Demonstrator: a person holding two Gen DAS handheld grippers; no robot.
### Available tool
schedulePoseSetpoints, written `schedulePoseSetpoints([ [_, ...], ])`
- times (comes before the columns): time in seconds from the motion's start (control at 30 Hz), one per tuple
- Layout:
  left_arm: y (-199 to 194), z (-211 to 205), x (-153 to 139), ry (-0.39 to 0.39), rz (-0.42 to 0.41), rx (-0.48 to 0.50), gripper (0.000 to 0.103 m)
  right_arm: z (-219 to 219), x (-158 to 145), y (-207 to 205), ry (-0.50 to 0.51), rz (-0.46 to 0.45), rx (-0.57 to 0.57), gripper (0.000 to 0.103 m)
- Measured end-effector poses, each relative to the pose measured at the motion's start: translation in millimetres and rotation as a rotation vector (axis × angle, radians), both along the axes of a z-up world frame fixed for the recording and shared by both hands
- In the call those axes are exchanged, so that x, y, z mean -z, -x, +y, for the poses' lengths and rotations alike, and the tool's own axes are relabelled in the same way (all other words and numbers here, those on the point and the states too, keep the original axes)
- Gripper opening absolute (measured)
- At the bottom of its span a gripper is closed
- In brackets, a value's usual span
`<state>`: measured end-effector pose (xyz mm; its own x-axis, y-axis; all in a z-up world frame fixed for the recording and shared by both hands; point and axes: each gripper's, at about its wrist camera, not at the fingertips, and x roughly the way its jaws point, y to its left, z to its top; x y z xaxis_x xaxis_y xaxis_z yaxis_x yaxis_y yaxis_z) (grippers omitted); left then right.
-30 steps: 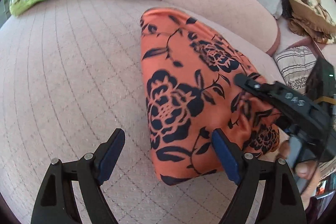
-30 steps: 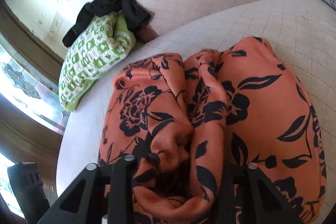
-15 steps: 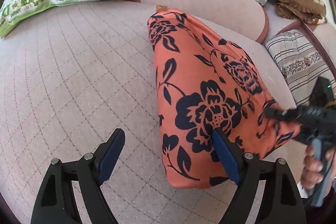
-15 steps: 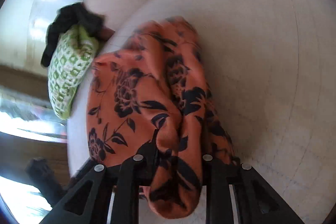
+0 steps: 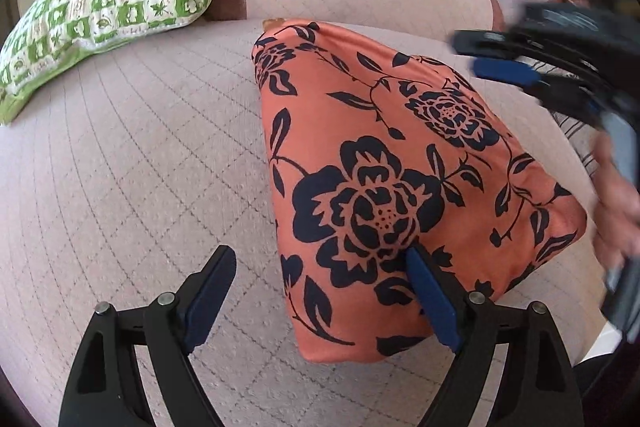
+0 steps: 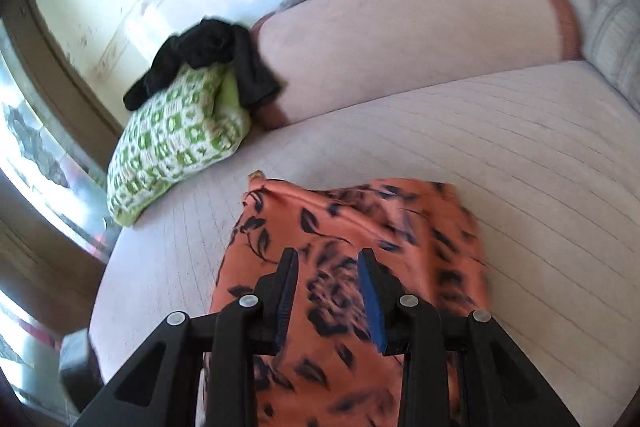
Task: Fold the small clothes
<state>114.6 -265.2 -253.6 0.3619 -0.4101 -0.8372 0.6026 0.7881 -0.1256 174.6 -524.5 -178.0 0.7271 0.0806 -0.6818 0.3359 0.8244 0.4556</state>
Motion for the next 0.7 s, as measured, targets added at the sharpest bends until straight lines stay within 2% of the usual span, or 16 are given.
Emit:
schedulePoseSetpoints([
  [0.07, -2, 0, 2, 0.001, -0.002, 0.002, 0.089, -5, 15, -15, -0.016, 0.038, 0.018, 0.034],
  [0.17, 1, 3, 0, -0.006, -0.015, 0.017, 0.089, -31, 66, -37, -0.046, 0.200, 0.117, 0.033],
  [0.2, 1, 2, 0, -0.015, -0.030, 0.020, 0.089, -38, 79, -38, -0.087, 0.202, 0.115, 0.033],
  [0.23, 2, 2, 0, -0.023, -0.043, 0.026, 0.090, -43, 82, -35, -0.111, 0.161, 0.119, 0.033],
  [0.3, 4, -1, -1, -0.042, -0.070, 0.034, 0.090, -46, 78, -33, -0.128, 0.162, 0.123, 0.033],
  [0.37, 5, -1, 0, -0.046, -0.079, 0.034, 0.090, -41, 71, -34, -0.102, 0.171, 0.118, 0.033],
  [0.57, 9, -1, -1, -0.055, -0.106, 0.029, 0.090, -33, 42, 4, -0.131, 0.148, 0.113, 0.033],
  [0.7, 10, -3, -1, -0.063, -0.113, 0.024, 0.090, -21, 24, 41, -0.095, 0.155, 0.082, 0.033],
])
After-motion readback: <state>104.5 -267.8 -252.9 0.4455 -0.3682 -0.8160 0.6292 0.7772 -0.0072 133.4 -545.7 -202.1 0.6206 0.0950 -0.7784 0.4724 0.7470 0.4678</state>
